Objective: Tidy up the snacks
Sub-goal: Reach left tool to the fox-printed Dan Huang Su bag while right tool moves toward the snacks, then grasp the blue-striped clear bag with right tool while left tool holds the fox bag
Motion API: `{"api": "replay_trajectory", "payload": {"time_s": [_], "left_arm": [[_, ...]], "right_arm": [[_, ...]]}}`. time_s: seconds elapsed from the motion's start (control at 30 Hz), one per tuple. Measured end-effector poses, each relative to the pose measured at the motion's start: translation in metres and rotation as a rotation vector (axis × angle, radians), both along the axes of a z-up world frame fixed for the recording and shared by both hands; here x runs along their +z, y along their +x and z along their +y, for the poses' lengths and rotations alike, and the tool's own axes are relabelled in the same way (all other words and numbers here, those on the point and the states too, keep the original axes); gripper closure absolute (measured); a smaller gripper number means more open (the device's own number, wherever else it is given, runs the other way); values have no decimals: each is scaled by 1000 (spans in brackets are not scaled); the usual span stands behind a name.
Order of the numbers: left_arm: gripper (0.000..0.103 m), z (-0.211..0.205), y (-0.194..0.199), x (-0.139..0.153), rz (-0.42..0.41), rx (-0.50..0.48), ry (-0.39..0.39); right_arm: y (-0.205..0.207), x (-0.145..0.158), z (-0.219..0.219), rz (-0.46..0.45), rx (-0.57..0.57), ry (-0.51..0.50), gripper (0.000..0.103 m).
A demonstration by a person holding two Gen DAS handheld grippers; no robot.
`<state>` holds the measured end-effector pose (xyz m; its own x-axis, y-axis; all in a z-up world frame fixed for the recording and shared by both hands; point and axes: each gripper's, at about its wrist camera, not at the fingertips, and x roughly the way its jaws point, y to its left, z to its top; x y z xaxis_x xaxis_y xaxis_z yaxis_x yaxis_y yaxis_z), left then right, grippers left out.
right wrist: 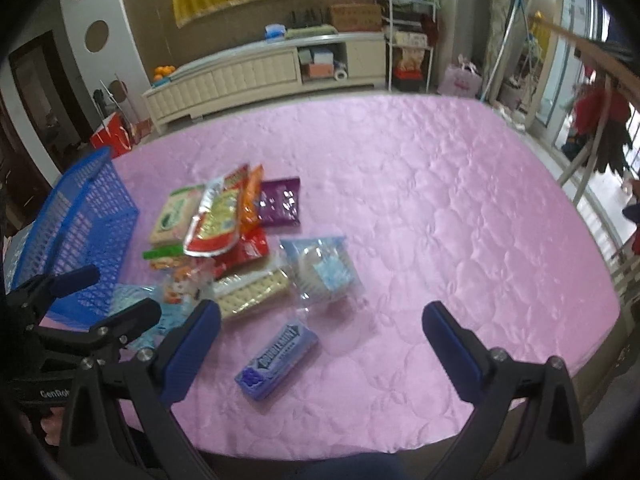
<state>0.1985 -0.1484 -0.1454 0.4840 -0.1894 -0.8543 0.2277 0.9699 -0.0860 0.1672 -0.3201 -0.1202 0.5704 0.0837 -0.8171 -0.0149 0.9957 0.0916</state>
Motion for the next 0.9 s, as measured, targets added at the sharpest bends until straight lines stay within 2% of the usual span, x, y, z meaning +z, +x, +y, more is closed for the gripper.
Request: {"api": "replay_trajectory", "payload": {"time_s": [0.2, 0.53, 0.63, 0.67, 0.7, 0.9], "left_arm": [[1, 4, 24, -33, 72, 26, 18], [1, -4, 38, -59, 114, -20, 42], [13, -2, 35, -61, 114, -21, 33], [29, 1, 36, -59, 117, -26, -2], [32, 3, 34, -57, 120, -26, -29], [34, 14, 26, -46, 97, 6, -52]], "right_arm": [[10, -18, -4, 32, -9, 9, 1], [24, -34, -5, 68, -23, 20, 1], [24, -35, -5, 75, -29, 22, 1], [23, -34, -6, 75, -29, 20, 1], [24, -33, -6, 76, -29, 20, 1], [31, -32, -12, 93, -20, 64, 1]]}}
